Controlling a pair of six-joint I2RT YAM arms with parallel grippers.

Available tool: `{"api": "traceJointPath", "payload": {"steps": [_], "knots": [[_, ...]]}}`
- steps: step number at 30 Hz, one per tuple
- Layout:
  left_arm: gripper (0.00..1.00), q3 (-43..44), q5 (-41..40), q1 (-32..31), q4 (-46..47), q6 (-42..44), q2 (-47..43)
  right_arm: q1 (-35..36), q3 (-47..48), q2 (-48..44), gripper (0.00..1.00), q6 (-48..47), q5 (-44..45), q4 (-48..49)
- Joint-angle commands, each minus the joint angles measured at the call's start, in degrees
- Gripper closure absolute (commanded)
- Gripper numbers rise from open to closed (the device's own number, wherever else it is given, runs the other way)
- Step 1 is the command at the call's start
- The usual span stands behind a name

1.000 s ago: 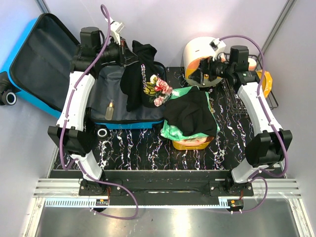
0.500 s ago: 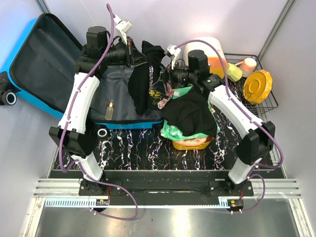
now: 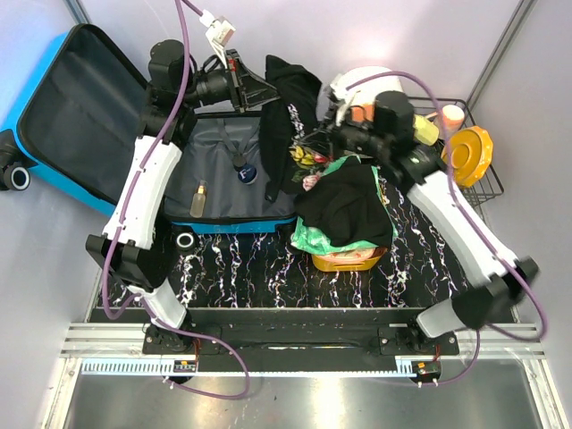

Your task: Open, take out, and arrange the luggage

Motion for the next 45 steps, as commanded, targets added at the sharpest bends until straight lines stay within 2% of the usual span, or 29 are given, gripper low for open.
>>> {"api": "traceJointPath", "payload": {"steps": [1,4,7,8,12,14,18,22,25,28,29,32,33,35,36,37,38,40,43,45], "knots": [[1.0,1.22,3.07,-3.5,13.66,-6.21,-4.01,-0.82,-2.9,-15.6,1.0,-1.21,-4.96,-2.87],[1.0,-1.51,3.77,-6.66,15.34,-5.69,-4.28,-1.0,-5.19,-21.76,1.0,0.37,-5.24,-7.18],[1.0,-8.0,3.77,-9.92,15.51,-3.84,-4.72,-2.49,-7.13,-25.9,1.0,3.53,-2.07,-11.04],[1.0,-12.72,3.68,-10.72,15.51,-3.4,-4.98,-3.02,-7.48,-26.95,1.0,3.8,-1.72,-12.37],[1.0,-22.86,2.63,-14.06,15.34,-0.24,-3.41,-6.88,-11.25,-27.84,1.0,5.03,1.27,-13.97],[1.0,-25.49,1.49,-15.2,14.37,0.21,-0.52,-11.27,-11.61,-25.83,1.0,5.65,-0.04,-13.62],[1.0,-26.74,-0.1,-15.38,15.69,0.03,5.2,-15.76,-13.54,-20.47,1.0,3.82,-0.31,-11.51],[1.0,-22.18,-3.33,-14.51,8.32,5.2,10.04,-20.5,-14.42,-12.65,1.0,-0.05,-3.47,-10.18],[1.0,-21.64,-5.8,-12.41,1.2,9.17,12.5,-25.33,-16.97,-7.99,1.0,-4.8,-6.19,-11.14],[1.0,-23.04,-7.65,-10.03,-2.93,11.36,13.82,-27.19,-19.69,-4.56,1.0,-10.42,-9.54,-14.47],[1.0,-23.31,-7.83,-9.85,-3.29,12.24,13.83,-27.28,-20.39,-4.29,0.98,-11.31,-10.5,-15.54],[1.0,-23.31,-6.87,-10.11,-5.31,16.02,13.74,-27.1,-21.98,-3.49,0.82,-11.84,-14.98,-19.32],[1.0,-22.96,-6.26,-10.28,-5.58,16.29,13.74,-27.1,-21.46,-3.49,0.65,-11.75,-15.69,-20.02],[0.97,-21.03,-5.81,-10.99,-6.63,16.73,14.26,-27.19,-19.53,-3.49,0.46,-11.49,-14.47,-22.39],[0.92,-20.16,-5.98,-11.25,-7.94,17.25,14.35,-27.28,-16.22,-3.49,0.39,-11.14,-12.55,-23.53],[0.85,-18.75,-6.86,-11.51,-8.21,17.26,14.35,-27.28,-14.18,-3.67,0.27,-11.14,-11.57,-26.07],[0.82,-18.31,-7.04,-11.52,-8.22,16.91,14.44,-27.28,-12.33,-3.93,0.23,-11.05,-10.61,-27.14],[0.82,-16.73,-7.83,-11.52,-8.13,15.59,14.62,-27.37,-7.06,-5.07,0.15,-11.23,-9.54,-29.94],[0.82,-14.62,-8.0,-11.69,-8.04,14.01,15.93,-27.28,-0.9,-5.6,0.01,-9.74,-12.6,-32.06],[0.81,-14.0,-8.27,-11.95,-8.04,13.66,16.46,-26.58,1.83,-5.52,0.0,-7.38,-15.51,-31.98]]}}
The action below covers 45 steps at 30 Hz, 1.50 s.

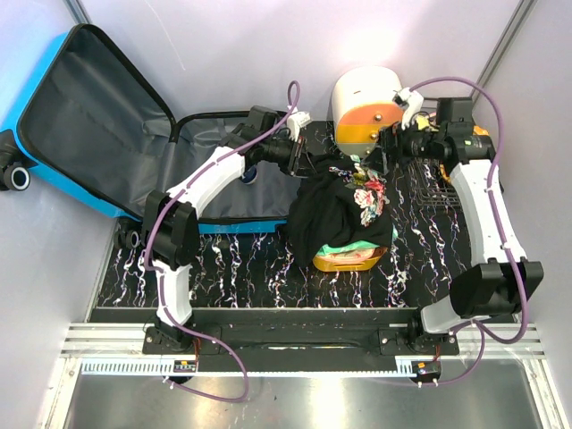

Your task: Open, take out, and arrange the luggage

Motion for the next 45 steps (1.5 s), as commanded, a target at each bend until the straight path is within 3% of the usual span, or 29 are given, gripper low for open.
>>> {"api": "traceJointPath", "payload": {"steps": [1,3,5,8,13,18,29,45], "knots": [[0.81,3.93,-1.95,0.11,-0.85,-0.27,2.23,1.62,7.21,-2.48,0.0,3.02,-4.54,-3.33],[0.81,4.46,-1.78,-0.15,-0.94,-0.88,2.85,5.55,7.92,-2.21,0.0,5.03,-4.81,-1.76],[0.74,4.98,-1.69,-0.24,-0.94,-1.15,3.55,8.29,7.74,-1.07,0.0,5.92,-4.55,-1.04],[0.46,5.6,-1.6,0.11,-1.99,-1.15,3.56,13.22,5.56,2.0,0.01,3.74,-0.8,-1.74],[0.04,3.5,-0.63,4.85,-2.43,-1.59,-0.91,14.02,-1.73,8.58,0.0,-9.61,6.43,-5.26],[0.02,3.4,-3.27,7.49,-8.57,6.05,-5.4,15.6,-10.62,10.79,0.0,-17.52,13.19,-5.52],[0.01,-0.29,-3.18,13.46,-9.11,4.3,-9.54,15.16,-22.65,10.98,0.0,-25.97,27.18,-15.1],[0.01,1.03,-2.04,15.4,-10.78,6.32,-8.83,-3.28,-27.32,3.78,0.0,-42.23,33.33,-34.87]]}}
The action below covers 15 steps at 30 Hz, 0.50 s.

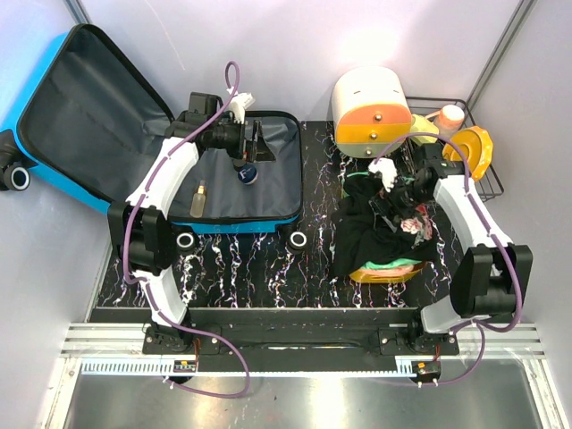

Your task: Open, take out, and arrange the luggage

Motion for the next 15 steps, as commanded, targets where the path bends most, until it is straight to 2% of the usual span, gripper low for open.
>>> {"api": "traceJointPath", "payload": {"steps": [1,10,15], "knots": [[0.01,0.64,0.56,-0.05,1.2,1.69,-1.67,-5.17,-11.23,1.72,0.01,-10.08,21.44,-21.83],[0.01,-1.38,1.17,0.3,1.02,2.13,-2.72,-17.2,-16.7,-2.51,0.0,-15.8,26.81,-24.91],[0.01,-1.47,1.61,0.39,1.02,3.45,-2.46,-23.8,-18.37,-2.96,0.0,-20.63,32.24,-21.84]]}}
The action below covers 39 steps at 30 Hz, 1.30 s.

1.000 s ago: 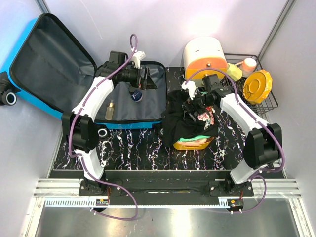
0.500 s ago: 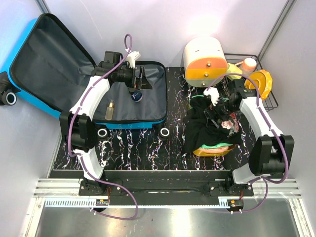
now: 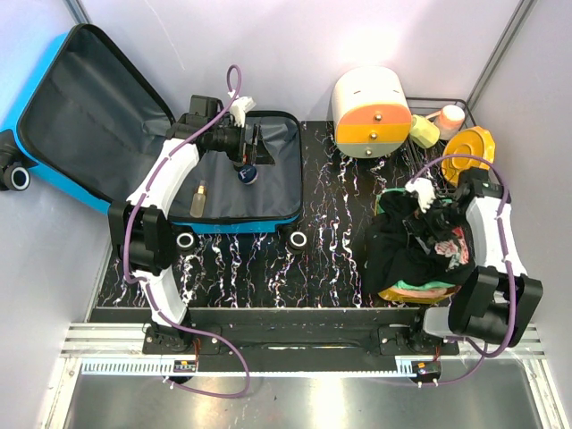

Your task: Open, take out, and arrange the luggage

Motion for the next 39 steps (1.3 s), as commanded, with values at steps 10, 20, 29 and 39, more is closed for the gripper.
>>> {"api": "traceJointPath", "payload": {"steps": [10,20,29,39], "knots": [[0.01,-0.6,1.5,0.56,1.09,2.36,-2.94,-21.67,-0.46,13.93,0.0,-14.61,38.09,-8.65],[0.01,-0.51,0.54,1.27,-0.76,4.99,-2.42,-26.43,14.14,25.8,0.0,-27.18,42.59,7.07],[0.01,-0.25,0.19,2.32,-1.9,6.31,-2.94,-26.52,20.55,26.17,0.0,-34.66,43.04,8.94],[0.01,-0.69,0.71,2.5,-3.22,7.63,-5.05,-26.52,27.94,14.13,0.0,-32.29,32.76,-13.55]]}}
